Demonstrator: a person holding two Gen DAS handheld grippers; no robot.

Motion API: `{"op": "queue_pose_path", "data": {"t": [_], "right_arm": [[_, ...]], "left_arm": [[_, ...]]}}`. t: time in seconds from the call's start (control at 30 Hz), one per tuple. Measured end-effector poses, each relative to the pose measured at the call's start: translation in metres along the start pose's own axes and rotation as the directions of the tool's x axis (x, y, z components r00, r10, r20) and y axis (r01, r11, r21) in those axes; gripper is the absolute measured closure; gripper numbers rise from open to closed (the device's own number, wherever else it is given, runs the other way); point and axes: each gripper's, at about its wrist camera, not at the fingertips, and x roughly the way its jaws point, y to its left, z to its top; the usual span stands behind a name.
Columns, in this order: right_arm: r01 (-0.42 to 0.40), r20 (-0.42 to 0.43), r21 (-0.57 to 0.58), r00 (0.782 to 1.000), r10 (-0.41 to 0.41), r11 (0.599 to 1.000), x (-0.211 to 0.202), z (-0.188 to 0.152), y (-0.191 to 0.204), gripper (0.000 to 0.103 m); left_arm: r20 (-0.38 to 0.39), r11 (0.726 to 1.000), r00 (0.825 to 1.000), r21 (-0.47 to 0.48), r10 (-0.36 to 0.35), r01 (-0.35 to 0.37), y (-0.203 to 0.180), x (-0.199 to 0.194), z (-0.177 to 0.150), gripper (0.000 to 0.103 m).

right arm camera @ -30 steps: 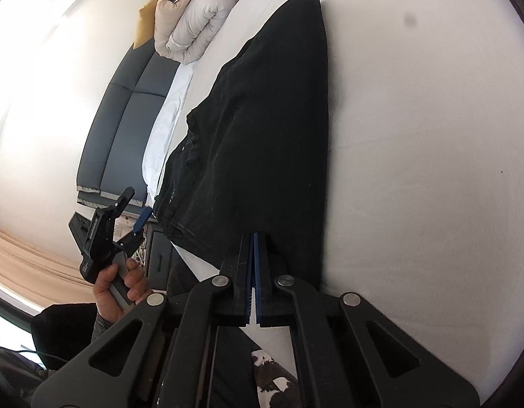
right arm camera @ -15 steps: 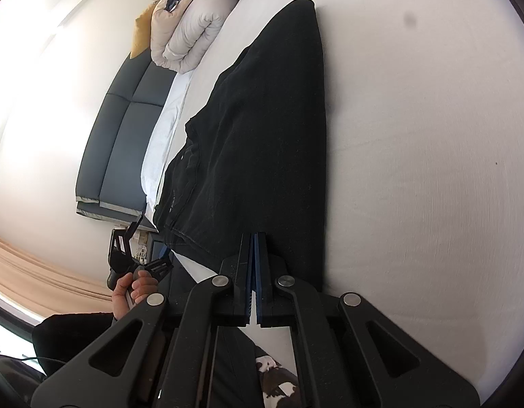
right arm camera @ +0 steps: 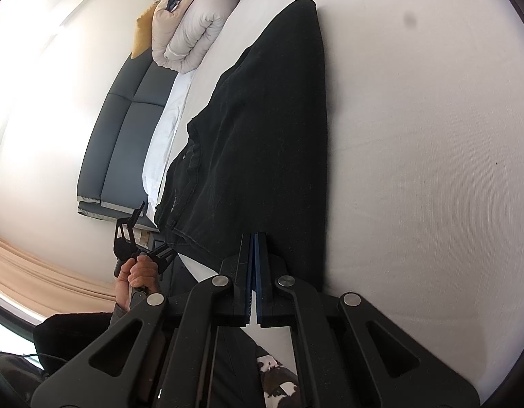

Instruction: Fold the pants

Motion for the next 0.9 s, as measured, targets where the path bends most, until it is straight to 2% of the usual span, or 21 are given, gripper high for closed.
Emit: {"op": "queue_pose_path", "data": {"t": [0.07,0.13,0.27,0.33,0.47,0.53,0.7,0.8,0.83,0.9], "right_arm": [[0.012,0.001,-0.011,1.0,-0.012,1.0,-0.002,0.003,0.006,0.103],[0.025,0.01,-0.048,1.0,-0.025,0.999,-0.005,0.007,0.021,0.098],[-0.011,0.032,-0.137,0.999,0.015,0.99,-0.009,0.029,0.067,0.098],[-0.027,0.019,-0.17,0.999,0.03,0.985,0.004,0.049,0.091,0.098],[-0.065,-0.087,-0.18,0.995,0.05,0.981,0.065,0.086,0.125,0.098],[-0.042,-0.129,-0.192,0.992,0.018,0.98,0.1,0.099,0.136,0.098],[-0.034,-0.226,-0.132,0.974,0.004,0.991,0.179,0.119,0.143,0.098],[0.046,-0.27,-0.109,0.96,-0.074,0.993,0.214,0.12,0.131,0.099],[0.084,-0.29,-0.102,0.951,-0.11,0.991,0.224,0.119,0.122,0.103],[0.06,-0.276,-0.069,0.958,-0.077,0.996,0.228,0.118,0.109,0.103]], "left_arm": [[-0.032,1.0,0.999,-0.001,0.001,-0.001,0.003,0.006,-0.001,0.082],[-0.044,1.0,0.999,-0.002,0.003,-0.003,0.006,0.009,-0.001,0.089],[-0.036,0.998,0.999,0.05,0.027,-0.025,0.001,0.01,-0.002,0.092],[-0.023,0.993,0.998,0.107,0.058,-0.055,-0.009,0.01,-0.004,0.093],[0.003,0.971,0.994,0.214,0.108,-0.106,-0.028,0.011,-0.008,0.093],[0.02,0.95,0.991,0.283,0.136,-0.136,-0.039,0.012,-0.012,0.093],[0.039,0.917,0.986,0.361,0.164,-0.167,-0.052,0.015,-0.015,0.093],[0.043,0.913,0.984,0.367,0.171,-0.175,-0.051,0.016,-0.015,0.093],[0.044,0.912,0.984,0.369,0.173,-0.176,-0.051,0.017,-0.015,0.093],[0.047,0.906,0.983,0.382,0.18,-0.184,-0.053,0.018,-0.016,0.093]]}}
